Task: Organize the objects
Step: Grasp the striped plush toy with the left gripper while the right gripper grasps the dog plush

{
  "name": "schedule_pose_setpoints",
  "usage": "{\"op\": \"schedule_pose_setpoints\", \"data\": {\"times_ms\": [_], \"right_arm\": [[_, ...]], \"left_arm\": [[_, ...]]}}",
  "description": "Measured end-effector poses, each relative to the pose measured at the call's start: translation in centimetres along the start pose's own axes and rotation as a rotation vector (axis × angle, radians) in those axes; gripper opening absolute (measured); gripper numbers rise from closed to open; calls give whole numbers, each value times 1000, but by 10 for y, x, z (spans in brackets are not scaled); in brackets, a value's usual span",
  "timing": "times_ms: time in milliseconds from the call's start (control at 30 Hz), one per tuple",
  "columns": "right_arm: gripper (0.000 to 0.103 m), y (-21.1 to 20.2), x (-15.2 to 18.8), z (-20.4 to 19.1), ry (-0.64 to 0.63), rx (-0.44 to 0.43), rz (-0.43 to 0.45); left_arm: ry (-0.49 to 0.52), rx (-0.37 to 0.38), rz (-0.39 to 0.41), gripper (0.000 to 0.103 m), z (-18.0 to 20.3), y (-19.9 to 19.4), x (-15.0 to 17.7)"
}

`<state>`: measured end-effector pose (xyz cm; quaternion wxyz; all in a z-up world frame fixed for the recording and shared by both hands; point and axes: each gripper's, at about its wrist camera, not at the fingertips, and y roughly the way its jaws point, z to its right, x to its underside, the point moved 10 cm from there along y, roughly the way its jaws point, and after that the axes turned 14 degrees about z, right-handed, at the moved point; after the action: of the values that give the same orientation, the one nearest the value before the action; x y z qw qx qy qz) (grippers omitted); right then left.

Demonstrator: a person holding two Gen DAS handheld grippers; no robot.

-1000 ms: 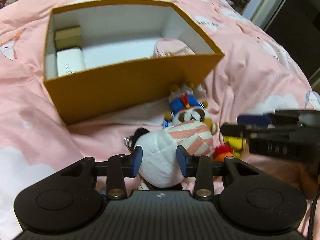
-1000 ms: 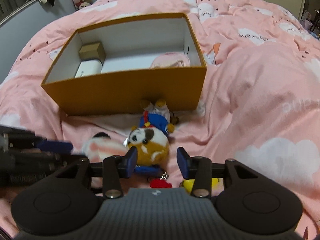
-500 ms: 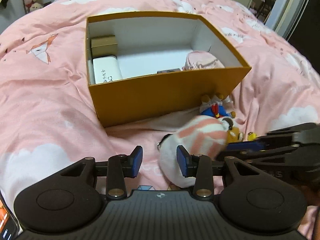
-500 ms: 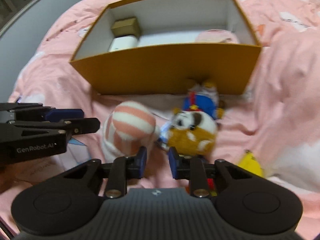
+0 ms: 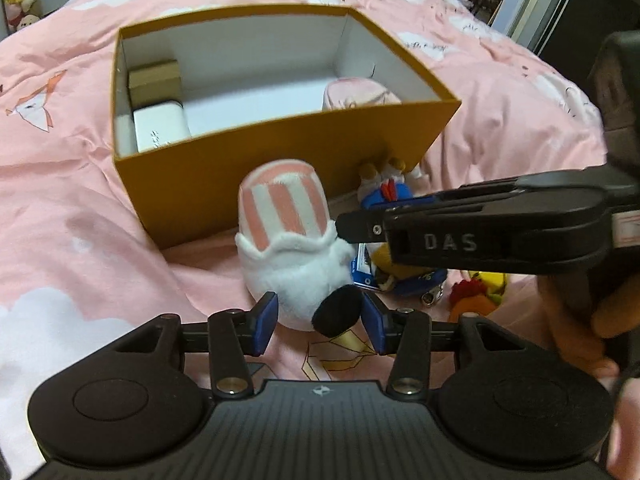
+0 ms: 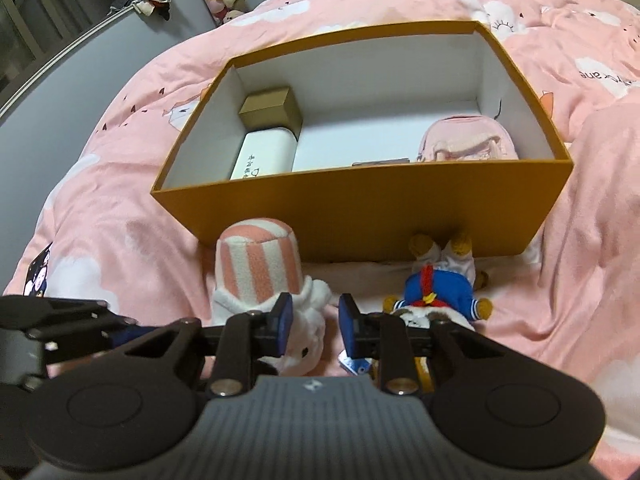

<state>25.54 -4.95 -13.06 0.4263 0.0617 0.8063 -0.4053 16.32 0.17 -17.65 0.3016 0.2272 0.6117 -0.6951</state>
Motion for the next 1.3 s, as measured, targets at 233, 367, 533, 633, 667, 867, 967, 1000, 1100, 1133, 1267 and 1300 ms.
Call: {"op": "schedule_pose_setpoints", "data": {"times_ms": [233, 367, 533, 633, 667, 867, 967, 1000, 1100, 1133, 1267, 1300], "right_arm": [[39, -14, -3, 11, -33, 71, 25], [50, -26, 1, 30, -64, 161, 24], [57, -30, 5, 58, 15, 213, 14], [62, -25, 12, 72, 103, 205, -19], [62, -22, 16, 76, 135, 191, -35], [63, -3, 33, 82, 213, 150, -101], [65, 4, 36, 81, 234, 125, -113], [65, 6, 36, 81, 237, 119, -116], [65, 10, 39, 81, 243, 103, -119], [65, 11, 40, 80, 245, 99, -119], [60, 11, 39, 75, 224, 85, -113], [59, 11, 39, 74, 215, 85, -110]], "left_arm": [[-81, -55, 49, 56, -21, -3, -11], [-57, -94, 55, 56, -24, -1, -21], [39, -132, 46, 66, -17, 6, -27], [-1, -169, 18, 71, -27, 11, -18], [-30, -180, 11, 71, -32, 12, -15], [-168, -173, -16, 78, -53, 20, -2], [-213, -138, -47, 83, -54, 29, 3], [-235, -121, -58, 84, -54, 32, 6], [-305, -80, -84, 88, -56, 39, 12], [-319, -75, -79, 87, -57, 40, 13], [-353, -69, -44, 78, -58, 35, 11], [-355, -68, -37, 76, -57, 32, 11]]}}
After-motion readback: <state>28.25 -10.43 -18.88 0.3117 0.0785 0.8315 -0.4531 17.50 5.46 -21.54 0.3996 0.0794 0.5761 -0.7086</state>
